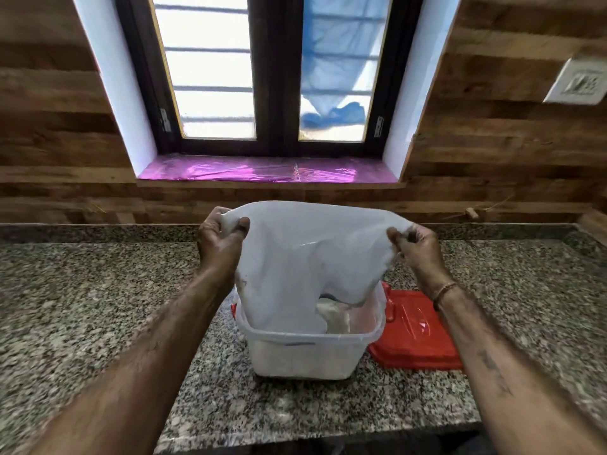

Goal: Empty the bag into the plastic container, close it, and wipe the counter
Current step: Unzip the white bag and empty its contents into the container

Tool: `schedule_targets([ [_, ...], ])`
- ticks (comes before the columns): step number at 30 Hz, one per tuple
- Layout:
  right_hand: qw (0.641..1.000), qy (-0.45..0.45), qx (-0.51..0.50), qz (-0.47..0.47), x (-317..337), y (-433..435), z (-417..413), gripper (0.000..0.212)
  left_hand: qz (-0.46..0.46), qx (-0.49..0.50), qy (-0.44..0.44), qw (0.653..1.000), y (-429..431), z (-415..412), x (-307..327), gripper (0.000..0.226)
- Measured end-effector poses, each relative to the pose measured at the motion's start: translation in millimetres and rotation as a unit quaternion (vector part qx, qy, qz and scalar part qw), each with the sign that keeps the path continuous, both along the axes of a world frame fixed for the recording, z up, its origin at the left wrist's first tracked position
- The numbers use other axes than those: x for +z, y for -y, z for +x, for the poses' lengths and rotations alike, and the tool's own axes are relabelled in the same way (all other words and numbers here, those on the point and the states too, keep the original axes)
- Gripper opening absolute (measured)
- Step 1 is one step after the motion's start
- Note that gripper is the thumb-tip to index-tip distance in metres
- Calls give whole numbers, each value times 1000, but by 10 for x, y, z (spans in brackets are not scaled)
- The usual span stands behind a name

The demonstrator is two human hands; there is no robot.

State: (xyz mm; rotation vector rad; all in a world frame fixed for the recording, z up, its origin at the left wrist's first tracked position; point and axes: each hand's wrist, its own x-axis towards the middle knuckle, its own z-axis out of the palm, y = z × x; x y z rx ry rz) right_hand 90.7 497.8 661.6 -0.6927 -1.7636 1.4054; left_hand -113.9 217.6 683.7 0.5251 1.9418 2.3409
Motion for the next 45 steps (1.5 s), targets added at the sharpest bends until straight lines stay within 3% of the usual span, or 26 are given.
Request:
schedule_targets([
  [2, 997, -31, 60, -43, 120, -26, -30, 19, 23, -5, 22, 999, 19, -9, 8, 28],
  [4, 988, 31, 138, -59, 55, -2, -93, 26, 47, -26, 47, 997, 40, -17, 31, 28],
  [7, 989, 104, 99, 19, -198, 13, -160, 11, 64, -34, 47, 996, 44, -4, 61, 28],
  [8, 993, 90, 68, 23, -215, -6, -180, 4, 67, -35, 40, 996, 50, -3, 59, 28],
  [10, 999, 32, 33, -3, -140, -98, -235, 13, 65, -29, 28, 997, 55, -15, 43, 24],
  [12, 997, -26, 59, -52, -23, -153, -301, 16, 43, -54, 37, 997, 94, -27, -9, 10],
  [15, 990, -65, 95, -75, 59, -154, -420, 16, -24, -95, 80, 992, 186, 15, -201, 34],
  [17, 980, -81, 144, -114, 71, -190, -433, 16, -19, -75, 86, 993, 229, 75, -289, 24],
  [19, 969, -30, 211, -127, -46, -224, -430, 20, 14, -46, 97, 994, 241, 89, -299, 19],
  [20, 968, 27, 235, -85, -138, -203, -415, 19, 30, -33, 99, 994, 232, 91, -267, 19],
  [22, 967, 130, 214, 40, -353, -194, -382, 3, 49, -9, 87, 995, 206, 55, -197, 20],
  [23, 971, 147, 171, 77, -427, -218, -375, 15, 53, 2, 77, 996, 192, 41, -164, 19],
  [25, 989, 109, 93, 45, -391, -280, -381, 23, 58, 21, 66, 996, 173, 35, -145, 17],
  [27, 992, 60, 107, -19, -281, -353, -388, 7, 49, 15, 71, 996, 173, 43, -193, 18],
  [28, 986, 64, 147, -39, -223, -343, -407, 12, 43, 1, 77, 996, 173, 59, -226, 17],
  [30, 967, 83, 229, -71, -153, -277, -494, 45, 40, -24, 87, 995, 167, 83, -298, 18],
  [32, 957, 94, 253, -102, -129, -203, -628, 55, 41, -31, 93, 994, 172, 90, -337, 20],
  [37, 976, 126, 171, -44, -144, -68, -848, 23, 34, -6, 82, 996, 230, 102, -355, 19],
  [39, 990, 49, 132, -30, -89, -89, -866, 15, -1, -5, 75, 997, 296, 108, -381, 23],
  [41, 985, -20, 158, -64, -71, -162, -876, 3, -64, -29, 96, 993, 377, 140, -439, 41],
  [43, 971, 21, 227, -75, -150, -174, -844, 11, -87, -31, 119, 989, 420, 177, -527, 43],
  [45, 968, 124, 217, 4, -354, -191, -798, 11, -89, 23, 115, 989, 414, 191, -587, 33],
])
